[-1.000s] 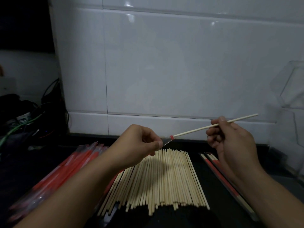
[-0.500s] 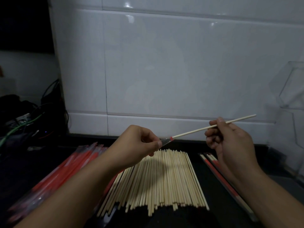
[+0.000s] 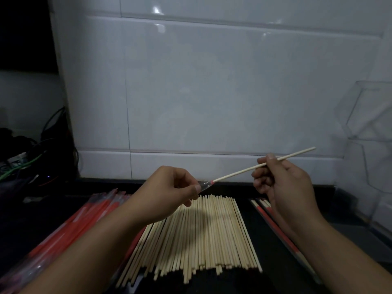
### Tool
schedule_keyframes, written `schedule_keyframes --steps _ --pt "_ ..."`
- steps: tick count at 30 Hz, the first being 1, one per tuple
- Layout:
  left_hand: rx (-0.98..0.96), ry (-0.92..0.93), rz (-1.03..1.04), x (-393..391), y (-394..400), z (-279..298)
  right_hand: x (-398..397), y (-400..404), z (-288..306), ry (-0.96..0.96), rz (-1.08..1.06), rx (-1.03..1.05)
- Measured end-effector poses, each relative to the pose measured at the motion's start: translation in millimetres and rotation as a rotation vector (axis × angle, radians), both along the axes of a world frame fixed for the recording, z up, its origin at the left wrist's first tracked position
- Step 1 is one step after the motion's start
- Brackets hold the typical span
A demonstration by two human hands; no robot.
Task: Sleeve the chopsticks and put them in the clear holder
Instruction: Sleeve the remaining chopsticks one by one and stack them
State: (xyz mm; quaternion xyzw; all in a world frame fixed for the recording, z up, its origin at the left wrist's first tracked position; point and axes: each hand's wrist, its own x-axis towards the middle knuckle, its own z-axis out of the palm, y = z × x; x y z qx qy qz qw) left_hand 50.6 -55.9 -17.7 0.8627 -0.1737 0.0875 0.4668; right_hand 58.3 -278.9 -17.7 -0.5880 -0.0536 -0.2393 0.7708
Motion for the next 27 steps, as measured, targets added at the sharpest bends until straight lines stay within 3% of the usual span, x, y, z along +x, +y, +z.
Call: schedule_keyframes --steps 27 --pt "-0.010 -0.037 0.003 -3.5 -3.0 3.2 -4.0 1.9 3.0 0.024 0.056 0.067"
